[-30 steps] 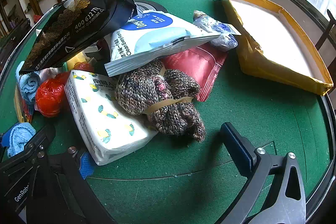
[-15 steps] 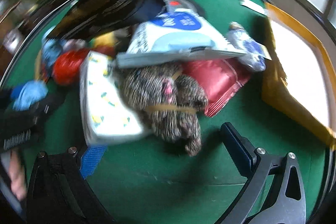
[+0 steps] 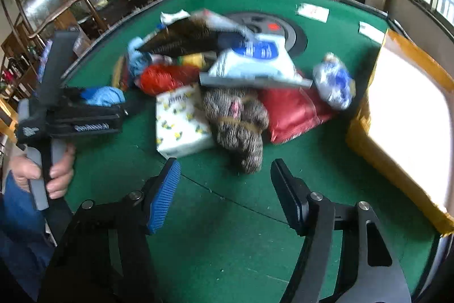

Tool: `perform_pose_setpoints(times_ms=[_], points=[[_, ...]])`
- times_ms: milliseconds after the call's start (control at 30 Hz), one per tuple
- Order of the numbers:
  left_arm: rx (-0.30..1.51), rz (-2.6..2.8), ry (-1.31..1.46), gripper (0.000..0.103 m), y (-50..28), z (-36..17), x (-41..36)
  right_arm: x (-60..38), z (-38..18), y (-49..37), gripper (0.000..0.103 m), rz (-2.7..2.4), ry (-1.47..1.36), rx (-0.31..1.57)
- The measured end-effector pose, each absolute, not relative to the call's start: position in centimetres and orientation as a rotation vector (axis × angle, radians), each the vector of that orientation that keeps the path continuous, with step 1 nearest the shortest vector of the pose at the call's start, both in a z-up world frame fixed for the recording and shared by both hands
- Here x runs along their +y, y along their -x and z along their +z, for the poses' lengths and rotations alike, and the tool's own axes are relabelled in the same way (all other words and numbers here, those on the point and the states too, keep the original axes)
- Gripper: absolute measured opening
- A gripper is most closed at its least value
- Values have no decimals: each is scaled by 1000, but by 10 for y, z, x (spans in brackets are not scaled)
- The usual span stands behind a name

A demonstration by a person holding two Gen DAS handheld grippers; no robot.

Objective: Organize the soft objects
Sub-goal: 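Grasp the brown knitted bundle with the right tool while the left tool grasps the blue knitted cloth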

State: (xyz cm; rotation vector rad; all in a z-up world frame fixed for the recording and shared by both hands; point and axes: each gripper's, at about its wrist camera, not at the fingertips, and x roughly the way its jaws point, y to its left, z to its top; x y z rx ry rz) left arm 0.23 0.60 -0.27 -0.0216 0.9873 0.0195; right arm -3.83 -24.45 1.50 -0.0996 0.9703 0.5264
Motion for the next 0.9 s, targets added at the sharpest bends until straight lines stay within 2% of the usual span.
perform_pose_setpoints(times_ms=[67, 167, 233, 467, 733, 900], points=[[987, 18, 25, 90, -2, -3, 6, -243, 22, 37, 60, 539, 112, 937], [982, 10, 41, 90, -1, -3, 8, -238, 25, 28, 59, 514, 126, 930], [974, -6, 78, 90, 1, -2, 13, -233, 24, 16, 51, 506, 138, 923], [948, -50, 153, 89, 5, 1, 22, -215, 18, -16, 51, 511, 164, 932], [888, -86, 135, 89, 12, 13, 15, -204, 4, -14, 51, 565, 213, 968], [901, -84, 183, 90, 11, 13, 23, -216, -5, -26, 52, 601, 56, 1001]])
